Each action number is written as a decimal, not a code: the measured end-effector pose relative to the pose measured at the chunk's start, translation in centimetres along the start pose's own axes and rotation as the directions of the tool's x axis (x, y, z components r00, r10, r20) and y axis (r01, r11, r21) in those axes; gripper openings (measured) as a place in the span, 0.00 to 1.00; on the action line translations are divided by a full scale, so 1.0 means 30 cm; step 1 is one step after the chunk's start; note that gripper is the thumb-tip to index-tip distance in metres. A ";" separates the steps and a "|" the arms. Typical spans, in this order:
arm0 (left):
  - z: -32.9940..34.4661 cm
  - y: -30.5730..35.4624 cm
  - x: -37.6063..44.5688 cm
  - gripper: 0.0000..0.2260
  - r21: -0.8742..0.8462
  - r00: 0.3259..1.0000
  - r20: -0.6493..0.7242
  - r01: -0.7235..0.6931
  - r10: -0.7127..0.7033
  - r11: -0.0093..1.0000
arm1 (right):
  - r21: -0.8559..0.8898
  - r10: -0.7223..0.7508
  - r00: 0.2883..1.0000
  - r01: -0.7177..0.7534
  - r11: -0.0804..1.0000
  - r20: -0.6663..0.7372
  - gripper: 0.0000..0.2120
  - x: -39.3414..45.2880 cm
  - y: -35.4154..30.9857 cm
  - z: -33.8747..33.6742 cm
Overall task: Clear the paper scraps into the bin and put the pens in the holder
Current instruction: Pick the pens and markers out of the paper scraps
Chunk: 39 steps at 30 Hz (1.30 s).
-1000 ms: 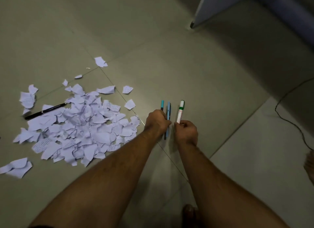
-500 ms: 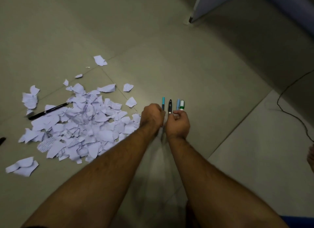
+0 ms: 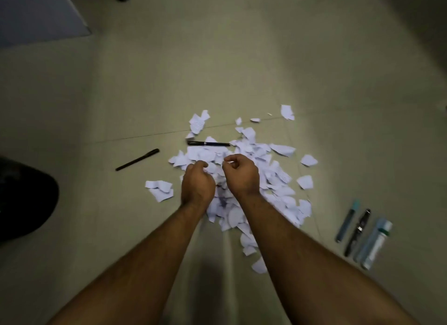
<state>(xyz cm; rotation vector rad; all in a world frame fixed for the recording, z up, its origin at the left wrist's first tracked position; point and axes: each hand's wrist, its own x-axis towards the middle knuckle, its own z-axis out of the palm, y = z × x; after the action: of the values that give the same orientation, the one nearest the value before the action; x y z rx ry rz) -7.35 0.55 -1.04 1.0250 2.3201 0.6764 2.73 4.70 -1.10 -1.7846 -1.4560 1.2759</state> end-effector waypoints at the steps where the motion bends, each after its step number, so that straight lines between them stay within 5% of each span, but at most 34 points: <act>1: -0.036 -0.040 0.031 0.15 0.024 0.999 -0.045 0.026 -0.025 0.999 | -0.053 -0.031 0.999 0.033 0.998 0.038 0.09 0.013 -0.020 0.039; 10: -0.154 -0.157 0.211 0.16 0.179 0.999 -0.036 -0.008 0.015 0.984 | -0.528 -0.292 0.947 0.316 0.788 0.131 0.17 0.208 -0.115 0.247; 18: -0.135 -0.171 0.247 0.11 0.247 0.996 0.067 -0.068 0.053 0.967 | -0.769 -0.376 0.908 0.370 0.521 0.183 0.17 0.239 -0.129 0.303; 27: -0.248 -0.265 0.329 0.13 0.395 0.975 -0.221 0.071 0.020 0.916 | -0.438 -0.353 0.911 0.412 0.799 0.212 0.17 0.081 -0.215 0.430; 32: -0.280 -0.314 0.386 0.15 0.537 0.984 -0.140 0.165 -0.106 0.827 | -0.246 -0.125 0.975 0.169 0.954 0.186 0.18 0.047 -0.229 0.472; 39: -0.317 -0.284 0.376 0.11 0.532 0.990 -0.111 0.137 -0.091 0.835 | -0.097 -0.011 0.986 0.027 0.995 0.166 0.15 0.017 -0.221 0.423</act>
<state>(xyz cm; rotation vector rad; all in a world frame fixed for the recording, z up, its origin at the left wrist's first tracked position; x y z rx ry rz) -24.30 2.02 -2.04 1.0880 2.6924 -0.0036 -11.58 5.00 -1.26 -1.7583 -1.6489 1.3922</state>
